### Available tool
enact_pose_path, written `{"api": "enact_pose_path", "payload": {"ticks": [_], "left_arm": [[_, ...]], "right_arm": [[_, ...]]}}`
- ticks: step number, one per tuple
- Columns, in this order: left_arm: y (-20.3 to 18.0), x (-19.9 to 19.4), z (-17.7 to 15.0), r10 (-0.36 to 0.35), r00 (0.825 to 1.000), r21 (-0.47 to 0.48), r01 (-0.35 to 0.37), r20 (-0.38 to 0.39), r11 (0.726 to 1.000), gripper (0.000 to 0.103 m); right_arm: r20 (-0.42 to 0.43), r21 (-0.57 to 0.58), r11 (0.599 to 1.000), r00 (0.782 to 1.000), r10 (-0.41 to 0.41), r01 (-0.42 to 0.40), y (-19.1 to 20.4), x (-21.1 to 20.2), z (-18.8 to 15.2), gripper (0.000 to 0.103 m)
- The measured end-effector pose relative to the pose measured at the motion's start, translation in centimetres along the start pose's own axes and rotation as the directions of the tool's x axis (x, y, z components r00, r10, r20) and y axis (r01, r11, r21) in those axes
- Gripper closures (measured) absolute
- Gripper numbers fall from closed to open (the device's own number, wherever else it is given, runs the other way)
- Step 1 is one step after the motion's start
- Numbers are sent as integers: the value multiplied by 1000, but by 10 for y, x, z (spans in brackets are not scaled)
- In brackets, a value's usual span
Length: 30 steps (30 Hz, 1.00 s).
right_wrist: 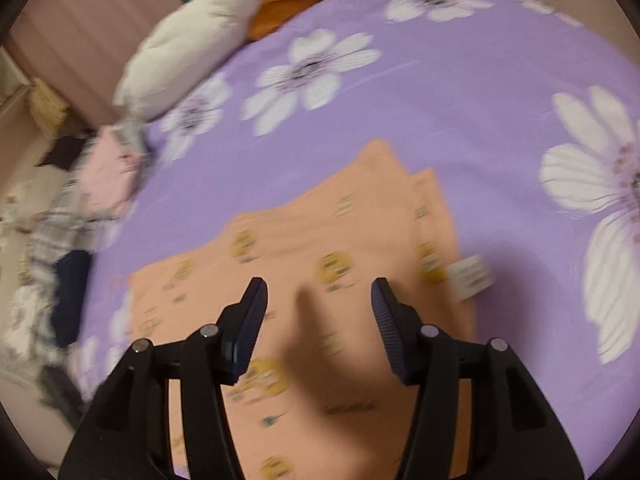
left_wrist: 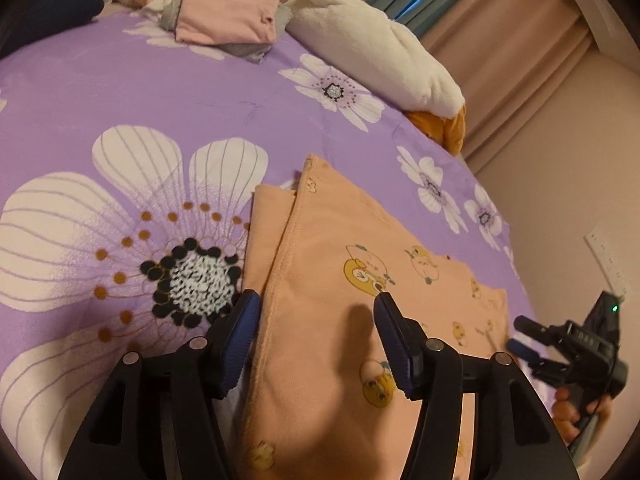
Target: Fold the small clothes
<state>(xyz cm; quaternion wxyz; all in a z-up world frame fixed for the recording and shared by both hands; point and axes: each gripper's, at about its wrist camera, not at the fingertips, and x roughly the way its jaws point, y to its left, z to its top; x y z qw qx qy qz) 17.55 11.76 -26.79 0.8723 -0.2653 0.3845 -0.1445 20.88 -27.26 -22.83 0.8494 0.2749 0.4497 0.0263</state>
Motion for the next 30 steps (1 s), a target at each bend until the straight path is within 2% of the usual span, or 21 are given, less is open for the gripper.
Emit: {"api": "enact_pose_path", "payload": {"ticks": [2,5,7,9,11,13,15,16,17,20,21,22,23,24,25,26,28,29,30], "left_arm": [[3,-8,0,53,998,-6,-53,-27,999,44],[4,-22,1,92,993,3,-92,-68,996,44],[11,-23,1,63,992,-36,-67,-110,997,44],[17,-16,1,-10,988,-44,3,-156,999,39],[19,-15,2,-65,984,-45,58,-164,997,39],[24,-9,3,-199,957,-98,182,-211,978,39],[24,1,5,-368,883,-172,331,-292,928,39],[22,5,4,-404,861,-182,363,-308,914,39],[21,6,5,-404,860,-179,364,-311,914,39],[12,14,7,-368,874,-166,331,-317,929,39],[10,17,10,-375,871,-175,335,-317,926,45],[11,22,13,-378,870,-200,328,-316,923,57],[14,26,13,-370,873,-223,310,-318,924,64],[18,36,14,-325,884,-271,240,-337,932,75],[20,41,14,-301,888,-288,204,-349,936,84],[20,43,14,-281,891,-296,177,-357,939,84],[11,36,16,-250,903,-251,166,-350,954,86],[2,32,16,-197,920,-207,131,-338,969,86],[-10,28,17,-114,941,-151,69,-318,986,86]], "right_arm": [[-29,-18,999,999,44,-44,3,3,-4,48],[-42,-41,999,999,12,-14,3,3,-9,47],[-46,-53,998,999,13,-16,2,2,-10,46],[-54,-44,997,997,57,-59,1,2,-10,45],[-59,-42,995,995,83,-86,0,1,-13,43],[-64,-33,995,993,95,-98,-1,2,-17,42],[-68,-25,995,993,98,-100,1,6,-18,42],[-67,-22,995,993,99,-101,1,5,-20,42],[-67,-14,995,993,98,-99,2,8,-19,42],[-67,-25,997,995,75,-77,5,9,-20,42],[-69,-38,997,995,69,-71,9,10,-20,41],[-69,-43,997,995,67,-71,9,10,-20,41],[-69,-51,996,995,68,-72,11,10,-20,42],[-69,-55,995,995,76,-79,12,10,-20,42],[-72,-55,995,994,84,-88,13,11,-20,42],[-78,-52,994,993,91,-95,13,11,-20,42],[-84,-54,994,992,93,-97,12,12,-19,42],[-85,-53,994,992,95,-100,11,11,-19,42],[-87,-52,993,991,105,-110,9,10,-20,42]]}}
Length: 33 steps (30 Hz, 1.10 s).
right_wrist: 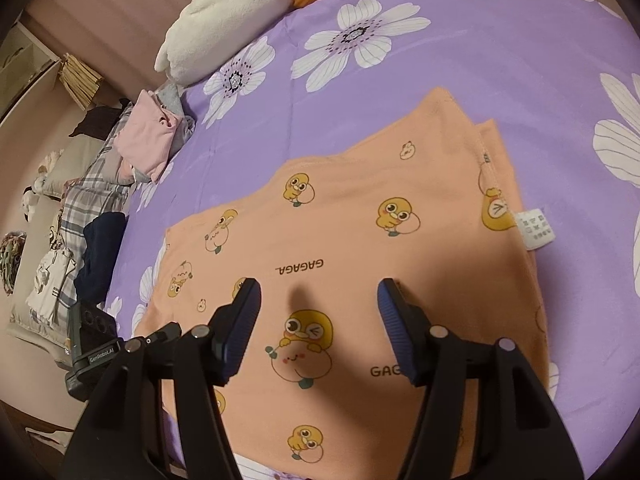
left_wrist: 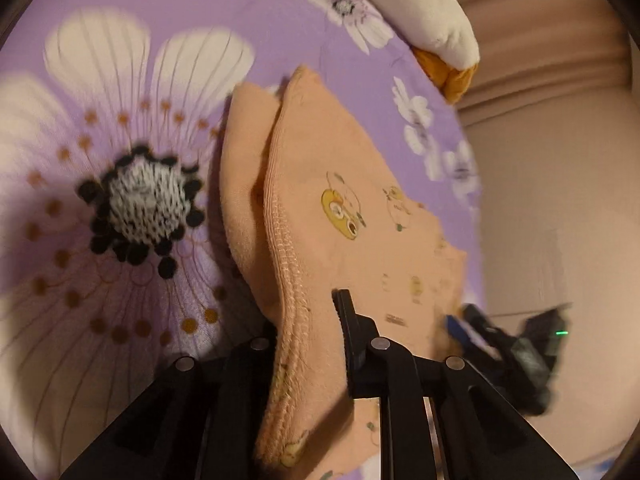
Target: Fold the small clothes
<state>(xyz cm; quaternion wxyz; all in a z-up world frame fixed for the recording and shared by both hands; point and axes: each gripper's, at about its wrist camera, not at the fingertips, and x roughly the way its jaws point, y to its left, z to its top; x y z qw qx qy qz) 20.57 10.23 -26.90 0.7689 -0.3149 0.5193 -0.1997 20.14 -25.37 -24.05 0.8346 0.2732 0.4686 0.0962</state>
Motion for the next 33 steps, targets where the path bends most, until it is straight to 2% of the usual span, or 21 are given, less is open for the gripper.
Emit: {"api": "enact_pose_path", "payload": {"ticks": [2,3,7,9,10,11,13,14,15,16,17,21,23,25,27,29,31,33], "left_arm": [[-22,-4,-5,111,991,44,-115,69,992,88],[-36,-5,-9,133,986,69,-141,102,988,88],[-93,-7,-14,142,978,188,-171,155,967,89],[-134,2,-19,112,982,260,-148,150,954,89],[-145,8,-23,105,985,287,-141,135,948,89],[-154,17,-24,111,986,302,-143,121,942,89],[-177,54,-29,190,979,346,-204,75,916,88],[-180,66,-32,216,975,366,-218,49,905,85],[-184,89,-37,242,970,400,-210,-31,892,77],[-179,102,-41,242,965,403,-183,-100,897,69],[-173,105,-43,231,964,388,-166,-128,906,68],[-162,72,-47,153,986,292,-127,-69,948,64],[-157,46,-49,100,994,280,-87,-35,956,55],[-151,25,-57,89,996,305,-88,11,948,32],[-142,7,-68,128,988,334,-148,82,931,31],[-136,9,-77,161,981,351,-189,108,917,31],[-130,16,-84,198,976,377,-219,94,900,31],[-129,27,-91,214,975,434,-217,56,874,31]], "right_arm": [[-18,-13,1000,1000,22,-22,-3,1,-2,41],[-48,-25,999,998,41,-43,-7,4,-4,43],[-39,17,990,989,142,-142,-27,-3,-4,49],[-40,68,984,985,165,-162,-43,-5,-4,68],[-38,104,980,984,177,-172,-52,-7,-4,72],[-29,142,971,980,197,-191,-62,-10,-4,72],[7,189,954,972,236,-233,-79,-19,-6,71],[25,198,950,971,240,-240,-85,-24,-6,70],[46,203,945,967,252,-256,-92,-29,-8,69],[53,205,943,965,256,-261,-95,-32,-8,70],[53,216,939,964,262,-267,-99,-34,-10,70],[60,282,899,941,333,-336,-112,-32,-13,69],[59,274,904,944,326,-329,-108,-34,-12,66],[64,262,908,944,322,-328,-102,-37,-12,51],[69,244,903,935,348,-354,-92,-43,-11,47],[67,216,904,929,365,-370,-83,-44,-7,46],[55,164,912,927,371,-375,-69,-44,-6,44],[20,157,906,918,395,-393,-57,-35,-7,44]]}}
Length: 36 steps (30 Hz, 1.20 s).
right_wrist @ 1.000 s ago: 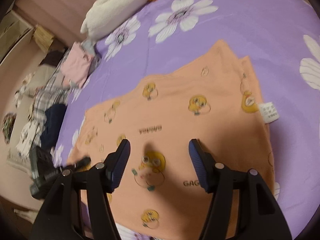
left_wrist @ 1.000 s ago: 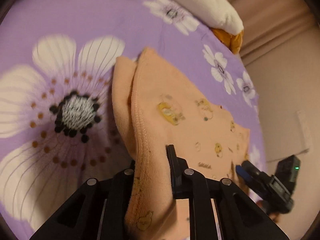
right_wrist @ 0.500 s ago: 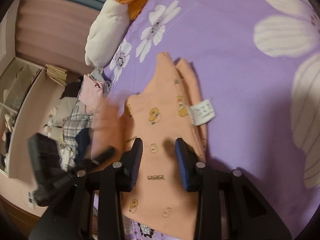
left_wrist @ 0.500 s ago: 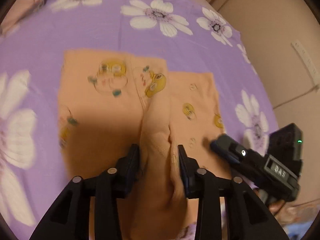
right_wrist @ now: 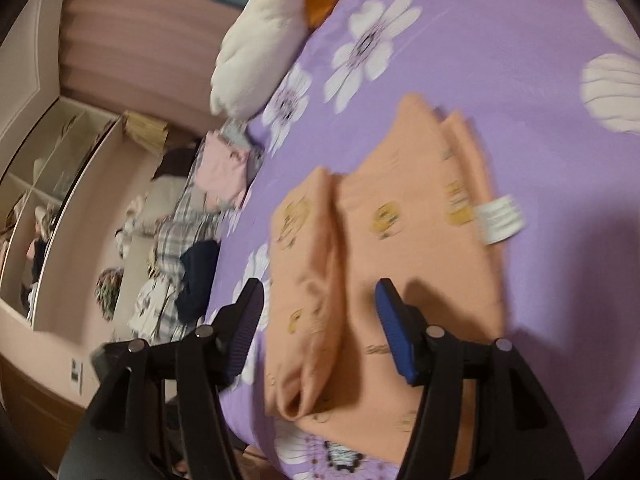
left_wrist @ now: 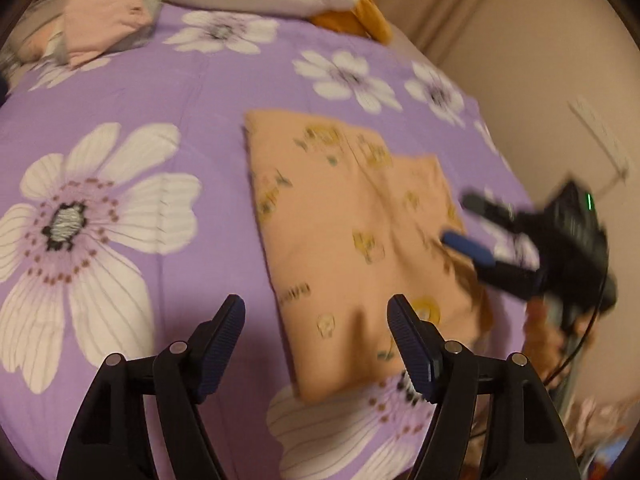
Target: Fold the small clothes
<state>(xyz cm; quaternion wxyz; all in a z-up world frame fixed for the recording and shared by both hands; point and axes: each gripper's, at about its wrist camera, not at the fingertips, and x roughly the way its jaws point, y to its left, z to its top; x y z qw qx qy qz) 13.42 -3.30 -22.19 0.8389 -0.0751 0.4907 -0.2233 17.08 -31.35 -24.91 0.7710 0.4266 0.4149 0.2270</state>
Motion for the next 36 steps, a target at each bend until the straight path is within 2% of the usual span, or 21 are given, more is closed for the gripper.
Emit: {"api": "enact_pose_path", "payload": {"ticks": [2,5,7,9,10,11,12,13,14,17,19,20,21,22,24,28,30,32,33,35,36], "left_arm": [[-6,7,-8,-10,999,38,11,-44,999,31],[-9,14,-19,-46,995,53,51,-94,997,31],[-10,17,-26,-56,992,66,64,-117,996,31],[-12,14,-33,-34,996,91,42,-88,995,31],[-13,13,-35,-24,997,99,31,-79,995,31],[-15,14,-37,-13,998,102,20,-68,995,31],[-16,13,-40,-9,998,98,15,-59,995,31],[-17,14,-41,-8,999,96,12,-50,995,31],[-19,15,-42,-8,999,97,11,-37,995,31],[-21,18,-40,-10,1000,62,10,-5,998,31],[-22,18,-38,-44,999,4,44,26,999,45],[-23,20,-37,-83,996,-14,83,27,996,49],[-24,23,-36,-115,993,-28,115,7,993,53],[-26,27,-35,-111,994,-32,111,-7,993,56],[-35,31,-34,-22,999,7,22,27,1000,63],[-53,40,-35,80,995,89,-85,61,992,63],[-57,44,-36,107,991,99,-114,77,989,63],[-57,44,-39,127,988,111,-135,84,985,63],[-57,45,-38,131,988,113,-140,87,984,63],[-52,43,-37,127,989,109,-135,81,985,63],[-49,40,-38,128,989,103,-135,74,985,63]], "right_arm": [[-33,8,1000,999,21,-21,2,12,-2,44],[-102,-17,998,992,-70,68,7,39,-6,44],[-107,-15,997,992,-72,71,9,51,-8,45],[-100,-37,999,994,-42,39,16,56,-11,52],[-102,-57,998,994,-33,27,21,60,-13,60],[-94,-85,996,995,-42,34,25,63,-15,67],[-73,-114,992,995,-69,61,29,67,-16,82],[-56,-118,989,993,-101,94,27,70,-16,87],[-56,-95,991,993,-102,97,22,74,-14,88],[-23,10,1000,1000,-3,3,3,65,-11,91],[37,37,999,999,36,-37,-2,47,-7,92],[71,42,998,996,48,-51,-3,39,-6,92],[115,44,998,992,49,-54,-4,28,-6,92],[151,39,998,987,51,-57,-3,19,-6,92],[210,19,997,975,71,-76,-3,-2,-5,92],[268,-35,999,963,20,-12,-5,-40,-2,91],[244,-34,996,967,-75,86,-15,-42,1,88],[180,46,984,968,-176,171,-36,-33,4,88],[130,95,981,975,-182,170,-50,-27,5,90],[136,151,983,982,-129,108,-62,-27,6,88],[141,137,984,982,-129,109,-58,-30,6,88]]}}
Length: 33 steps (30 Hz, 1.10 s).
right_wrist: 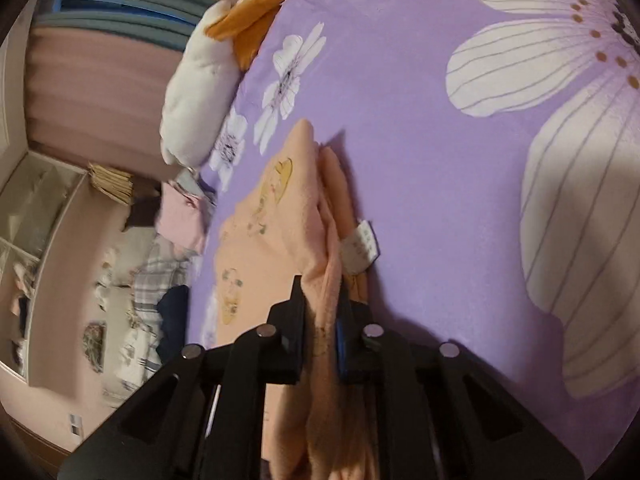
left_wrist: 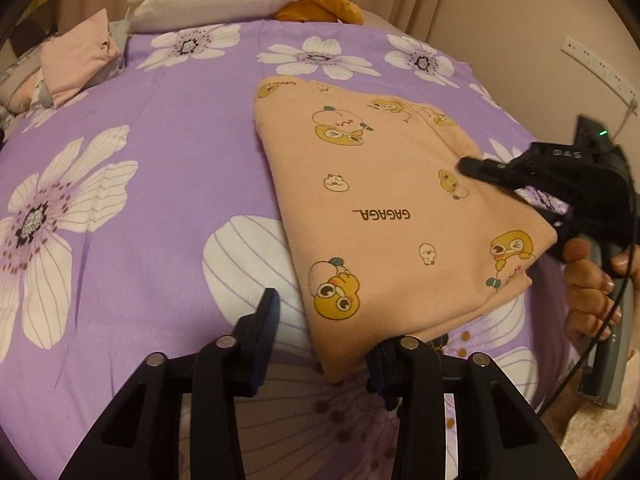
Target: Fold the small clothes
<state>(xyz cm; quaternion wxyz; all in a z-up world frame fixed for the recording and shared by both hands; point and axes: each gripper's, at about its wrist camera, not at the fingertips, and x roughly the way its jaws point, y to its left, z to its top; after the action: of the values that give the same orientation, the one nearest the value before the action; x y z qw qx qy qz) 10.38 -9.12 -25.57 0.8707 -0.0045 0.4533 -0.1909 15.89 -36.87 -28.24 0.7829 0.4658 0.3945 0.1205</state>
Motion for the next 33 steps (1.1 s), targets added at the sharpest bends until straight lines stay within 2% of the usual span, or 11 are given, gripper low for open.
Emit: {"api": "enact_pose_path", "payload": {"ticks": [5,6,8,12,15,17,20,23,25,27,33], "left_arm": [[22,-23,2,-80,995,-124,72,-64,990,82],[22,-31,2,-97,992,-117,87,-84,989,82],[10,-44,-2,-42,993,-18,41,-111,999,82],[-11,-79,-10,90,995,114,-95,45,989,82],[-16,-96,-1,-21,985,119,0,171,993,82],[-16,-88,8,-66,981,86,51,183,995,82],[-13,-52,16,-21,995,10,20,95,1000,82],[-2,-21,9,-41,998,-40,39,-49,998,82],[3,-19,7,-50,997,-66,46,-58,997,82],[11,-20,6,-88,995,-94,83,-52,992,82],[22,-23,4,-140,987,-159,126,-82,979,80]], "right_arm": [[76,-160,973,985,-156,167,37,-18,-4,87],[76,-149,971,981,-177,186,41,-20,-5,87],[82,-157,966,977,-196,206,41,-24,-6,87],[87,-192,946,965,-247,260,45,-30,-13,86],[107,-211,948,969,-221,239,48,-44,-24,86],[135,-233,941,966,-219,245,55,-49,-30,85],[76,-319,923,976,-202,216,61,-39,-35,85],[-19,-308,908,952,-305,285,52,-22,-38,77],[-1,-290,915,956,-293,280,48,-25,-39,65],[-3,-276,942,980,-197,188,43,-34,-42,45],[49,-253,930,964,-262,266,27,-49,-48,39]]}}
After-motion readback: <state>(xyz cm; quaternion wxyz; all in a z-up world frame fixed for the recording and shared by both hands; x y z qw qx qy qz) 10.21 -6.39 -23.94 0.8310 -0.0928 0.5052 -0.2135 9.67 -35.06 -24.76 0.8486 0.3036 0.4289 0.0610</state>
